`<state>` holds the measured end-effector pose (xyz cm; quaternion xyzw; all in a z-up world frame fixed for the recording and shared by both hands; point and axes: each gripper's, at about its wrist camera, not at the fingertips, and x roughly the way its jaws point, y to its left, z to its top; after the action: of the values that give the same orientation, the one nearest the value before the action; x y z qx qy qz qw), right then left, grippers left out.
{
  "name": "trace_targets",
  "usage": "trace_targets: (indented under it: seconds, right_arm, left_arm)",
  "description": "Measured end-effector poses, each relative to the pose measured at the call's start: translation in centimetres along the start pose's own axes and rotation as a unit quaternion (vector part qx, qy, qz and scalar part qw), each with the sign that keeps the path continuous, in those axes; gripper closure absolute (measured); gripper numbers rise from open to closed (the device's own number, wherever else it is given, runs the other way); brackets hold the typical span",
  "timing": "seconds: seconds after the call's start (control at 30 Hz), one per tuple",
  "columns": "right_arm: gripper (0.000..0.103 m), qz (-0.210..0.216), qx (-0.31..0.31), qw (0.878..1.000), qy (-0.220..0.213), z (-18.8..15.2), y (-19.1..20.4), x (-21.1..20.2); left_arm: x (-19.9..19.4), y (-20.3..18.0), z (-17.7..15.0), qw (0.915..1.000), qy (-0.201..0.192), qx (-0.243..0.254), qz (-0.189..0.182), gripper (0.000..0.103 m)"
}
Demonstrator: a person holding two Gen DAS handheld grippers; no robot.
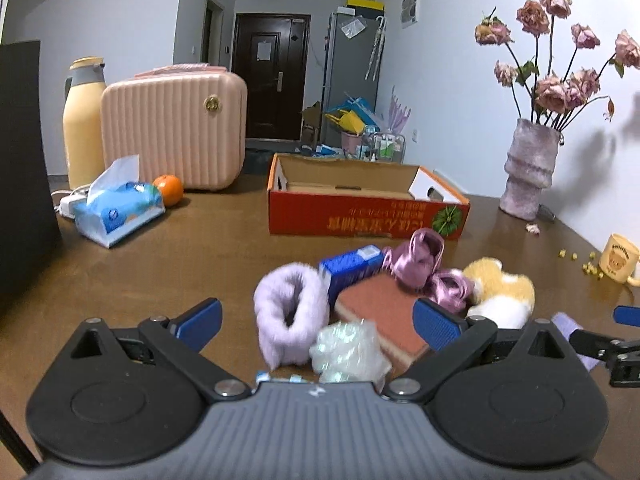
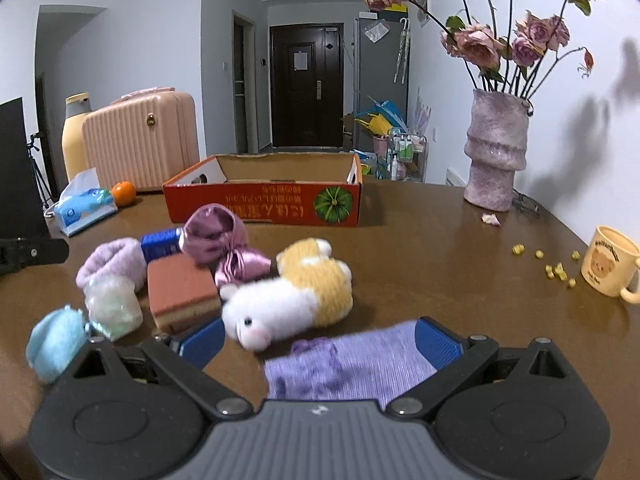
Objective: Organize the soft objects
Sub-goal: 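Withdraw both tools from the box back toward the soft toys, then grasp purple drawstring pouch with right tool while left tool grasps light blue plush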
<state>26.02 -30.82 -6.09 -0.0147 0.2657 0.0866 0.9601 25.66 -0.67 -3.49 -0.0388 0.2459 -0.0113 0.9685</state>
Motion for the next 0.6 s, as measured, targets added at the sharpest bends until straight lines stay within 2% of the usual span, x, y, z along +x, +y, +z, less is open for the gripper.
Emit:
trace_targets:
  seconds: [0.3, 0.6]
  right_arm:
    - [0.001, -0.015, -0.005, 1.000, 0.014, -2.2, -1.0, 0.5]
    - [0.001, -0.015, -0.023, 0.998, 0.051, -1.8, -2.4, 4.9]
  left_arm:
    - [-0.3, 1.0, -3.2, 0.9997, 0.016, -0.015, 0.012, 0.000]
    - [0.5, 1.0, -4.0, 0.9987, 0.045, -0.007, 0.023, 0.000]
